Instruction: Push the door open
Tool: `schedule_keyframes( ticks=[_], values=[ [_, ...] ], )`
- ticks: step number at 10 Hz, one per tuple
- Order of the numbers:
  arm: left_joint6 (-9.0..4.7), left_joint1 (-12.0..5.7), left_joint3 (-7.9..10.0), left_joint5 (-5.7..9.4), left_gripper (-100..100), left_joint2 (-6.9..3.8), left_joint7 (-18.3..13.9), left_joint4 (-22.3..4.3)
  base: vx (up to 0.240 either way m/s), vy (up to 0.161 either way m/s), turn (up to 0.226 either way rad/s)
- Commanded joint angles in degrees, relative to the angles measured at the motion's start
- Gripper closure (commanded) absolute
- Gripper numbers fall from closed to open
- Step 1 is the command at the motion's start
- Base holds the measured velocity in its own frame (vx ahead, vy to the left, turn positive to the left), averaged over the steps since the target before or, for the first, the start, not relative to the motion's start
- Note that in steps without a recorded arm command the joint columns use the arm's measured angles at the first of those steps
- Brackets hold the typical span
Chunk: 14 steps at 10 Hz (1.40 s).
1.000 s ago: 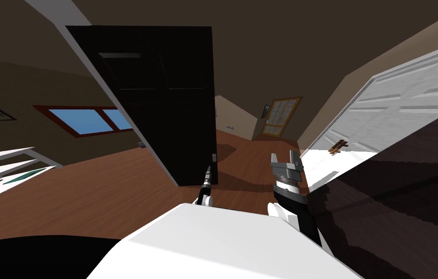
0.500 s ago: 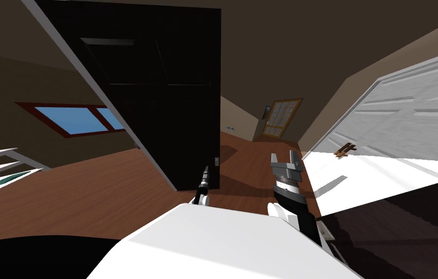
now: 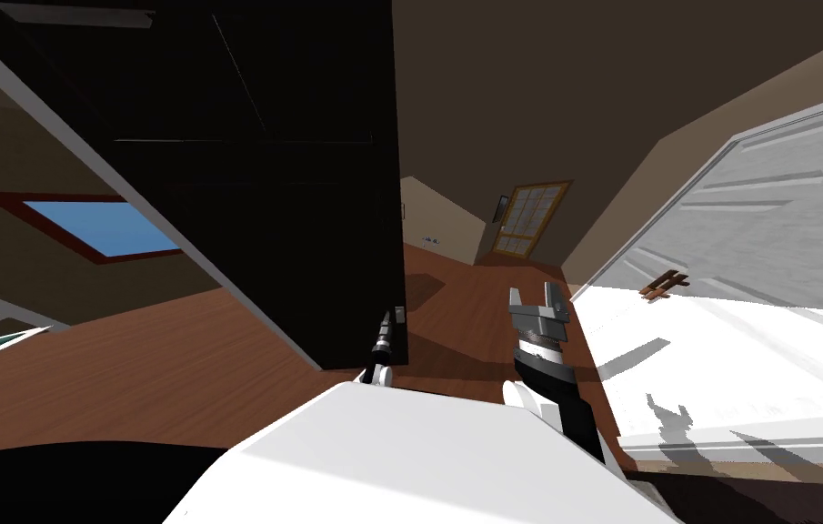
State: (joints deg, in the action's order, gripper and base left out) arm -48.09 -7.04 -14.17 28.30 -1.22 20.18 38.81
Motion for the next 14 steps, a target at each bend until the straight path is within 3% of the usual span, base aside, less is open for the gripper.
schedule_keyframes(
  ticks=[1, 3, 4, 5, 10, 11, 14],
  values=[
    [-0.09, -0.10, 0.25, -0.03, -100, 0.80, -0.17, -0.18, 0.200, -0.098, -0.024],
    [-0.18, -0.23, 0.50, -0.05, -100, 2.49, -0.32, -0.39, 0.190, -0.087, 0.007],
    [-0.70, -0.61, 0.56, 0.01, -100, 1.79, -0.49, -1.51, 0.070, -0.037, 0.014],
    [-0.70, -0.61, 0.56, 0.01, 100, 1.79, -0.49, -1.51, -0.015, 0.005, -0.010],
    [-0.70, -0.61, 0.56, 0.01, 100, 1.79, -0.49, -1.51, -0.012, 0.006, -0.005],
    [-0.78, -0.65, 1.47, 0.95, 100, 0.61, 0.06, -1.47, 0.105, -0.038, 0.051],
    [-1.07, -0.73, 3.01, 2.42, 100, -0.43, 0.86, -1.34, 0.187, -0.089, 0.079]
  ],
)
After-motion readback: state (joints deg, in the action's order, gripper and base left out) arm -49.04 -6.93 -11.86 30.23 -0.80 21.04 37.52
